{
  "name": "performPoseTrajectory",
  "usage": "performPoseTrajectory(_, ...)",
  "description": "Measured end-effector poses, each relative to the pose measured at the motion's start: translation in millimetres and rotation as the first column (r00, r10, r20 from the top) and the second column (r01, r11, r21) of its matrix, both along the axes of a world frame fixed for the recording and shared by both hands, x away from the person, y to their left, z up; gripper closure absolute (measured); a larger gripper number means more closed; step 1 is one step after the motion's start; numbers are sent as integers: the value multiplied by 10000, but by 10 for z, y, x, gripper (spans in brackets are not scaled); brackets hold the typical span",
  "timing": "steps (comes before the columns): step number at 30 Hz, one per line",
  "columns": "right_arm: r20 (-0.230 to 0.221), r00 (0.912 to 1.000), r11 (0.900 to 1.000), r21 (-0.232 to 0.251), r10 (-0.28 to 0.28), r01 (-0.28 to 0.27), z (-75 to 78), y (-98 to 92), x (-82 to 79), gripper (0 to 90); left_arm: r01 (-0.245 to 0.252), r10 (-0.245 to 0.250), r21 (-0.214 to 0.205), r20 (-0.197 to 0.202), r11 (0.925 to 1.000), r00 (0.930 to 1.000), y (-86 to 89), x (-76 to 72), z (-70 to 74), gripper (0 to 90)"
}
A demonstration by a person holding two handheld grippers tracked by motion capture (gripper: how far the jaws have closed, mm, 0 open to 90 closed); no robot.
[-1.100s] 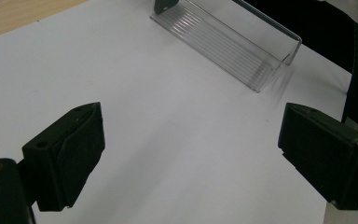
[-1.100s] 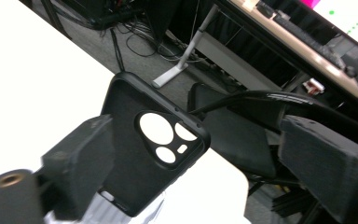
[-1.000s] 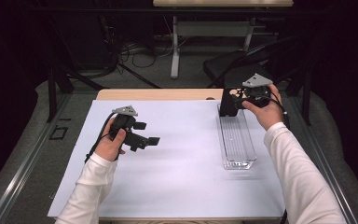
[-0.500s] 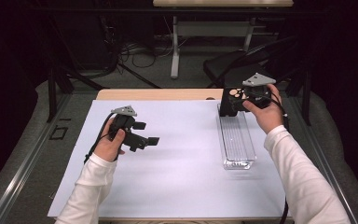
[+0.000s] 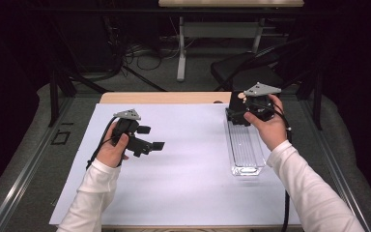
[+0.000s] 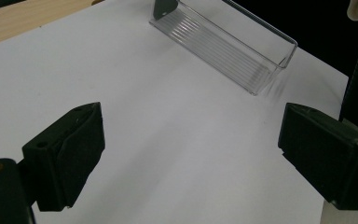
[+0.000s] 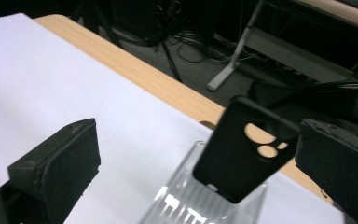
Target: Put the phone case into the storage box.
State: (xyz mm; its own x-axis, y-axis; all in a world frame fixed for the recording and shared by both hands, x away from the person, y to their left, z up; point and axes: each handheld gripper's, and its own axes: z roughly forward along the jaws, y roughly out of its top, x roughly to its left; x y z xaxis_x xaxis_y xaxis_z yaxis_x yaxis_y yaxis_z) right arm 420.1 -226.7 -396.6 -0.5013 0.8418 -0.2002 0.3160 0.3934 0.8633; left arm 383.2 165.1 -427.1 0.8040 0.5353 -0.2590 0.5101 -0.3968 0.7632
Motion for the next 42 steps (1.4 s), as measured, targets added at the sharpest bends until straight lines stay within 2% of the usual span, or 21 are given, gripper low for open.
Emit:
performPoseTrajectory(9,-387,9961,9968,2,794,-794,-82,207,-316,0,32,-31,-58,59,10000,10000,11,-4,19,76)
performPoseTrajectory(12,-419,9933,9941,-44,1081,-1084,-134,282,-438,0,20,-19,-79,98,10000,9999,19,-15,39,75)
performPoseTrajectory(16,-430,9888,9897,141,1426,-1421,-209,374,-573,0,101,-100,-90,138,9999,9999,19,-32,59,75)
performPoseTrajectory(21,-410,9866,9872,296,1577,-1565,-313,463,-704,0,160,-159,-95,164,9998,9997,9,-38,67,75)
performPoseTrajectory(23,-405,9866,9867,433,1583,-1565,-370,487,-752,0,156,-155,-75,173,9998,9997,13,-39,73,76)
performPoseTrajectory(26,-449,9857,9830,948,1623,-1575,-460,502,-817,0,144,-142,-109,178,9998,9997,15,-42,76,75)
performPoseTrajectory(30,-451,9862,9836,924,1592,-1546,-587,526,-914,0,167,-165,-114,188,9998,9997,14,-45,78,75)
performPoseTrajectory(38,-597,9819,9763,1326,1799,-1708,-915,571,-1104,0,150,-148,-108,204,9998,9997,2,-47,80,76)
performPoseTrajectory(42,-665,9784,9752,1175,1959,-1873,-1060,603,-1149,0,175,-174,-68,201,9998,9996,-1,-46,80,75)
